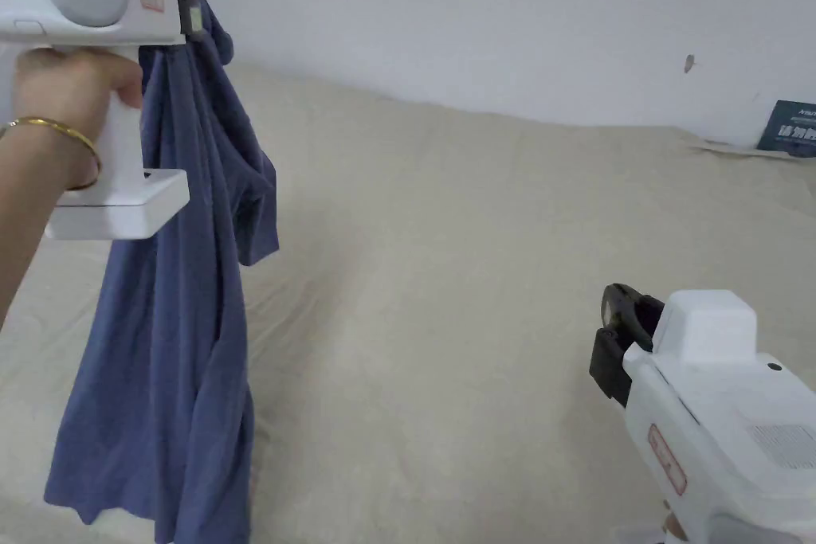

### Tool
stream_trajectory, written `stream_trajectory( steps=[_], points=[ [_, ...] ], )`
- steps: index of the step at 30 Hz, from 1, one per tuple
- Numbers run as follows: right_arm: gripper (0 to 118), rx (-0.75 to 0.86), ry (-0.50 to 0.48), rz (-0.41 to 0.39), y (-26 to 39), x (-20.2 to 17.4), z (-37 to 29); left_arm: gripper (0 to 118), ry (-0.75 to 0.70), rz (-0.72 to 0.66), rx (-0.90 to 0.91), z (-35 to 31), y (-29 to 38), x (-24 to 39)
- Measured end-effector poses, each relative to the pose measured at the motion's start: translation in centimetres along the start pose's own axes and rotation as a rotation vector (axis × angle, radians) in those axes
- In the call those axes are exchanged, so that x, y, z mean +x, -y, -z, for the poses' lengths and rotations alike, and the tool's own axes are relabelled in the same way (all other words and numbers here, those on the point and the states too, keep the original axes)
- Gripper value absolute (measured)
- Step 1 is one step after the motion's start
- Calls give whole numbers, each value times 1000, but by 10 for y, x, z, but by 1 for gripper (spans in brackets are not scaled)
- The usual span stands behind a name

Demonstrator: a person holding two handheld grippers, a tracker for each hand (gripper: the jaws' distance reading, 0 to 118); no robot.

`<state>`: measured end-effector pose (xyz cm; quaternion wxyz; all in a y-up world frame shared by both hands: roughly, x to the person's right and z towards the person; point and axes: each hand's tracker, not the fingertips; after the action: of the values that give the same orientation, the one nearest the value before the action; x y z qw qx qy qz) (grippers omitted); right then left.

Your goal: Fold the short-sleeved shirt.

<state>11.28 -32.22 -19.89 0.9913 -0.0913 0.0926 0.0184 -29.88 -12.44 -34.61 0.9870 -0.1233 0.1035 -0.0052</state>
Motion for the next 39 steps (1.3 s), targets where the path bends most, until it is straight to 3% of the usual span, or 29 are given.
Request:
stream_trajectory(
  steps=[7, 12, 20, 27, 33, 37, 39],
  points=[
    [0, 27, 96, 29, -4, 35, -19, 0, 76, 47, 121, -18, -55, 55],
    [0, 36, 200, 49, -5, 67, -38, 0, 256, 77, 120, -5, -45, 132],
    [0, 19, 405, 88, 6, 128, -84, 0, 581, 190, -29, -1, 42, 302],
    [0, -17, 561, 107, 22, 169, -127, 0, 845, 282, -168, -49, 138, 438],
    [0, -56, 648, 154, 39, 193, -150, 0, 1036, 500, -284, -96, 230, 533],
    [0, -80, 683, 167, 49, 200, -160, 1, 1063, 657, -366, -121, 285, 571],
    [0, -91, 697, 173, 53, 204, -164, 19, 1073, 710, -407, -128, 307, 582]
  ],
)
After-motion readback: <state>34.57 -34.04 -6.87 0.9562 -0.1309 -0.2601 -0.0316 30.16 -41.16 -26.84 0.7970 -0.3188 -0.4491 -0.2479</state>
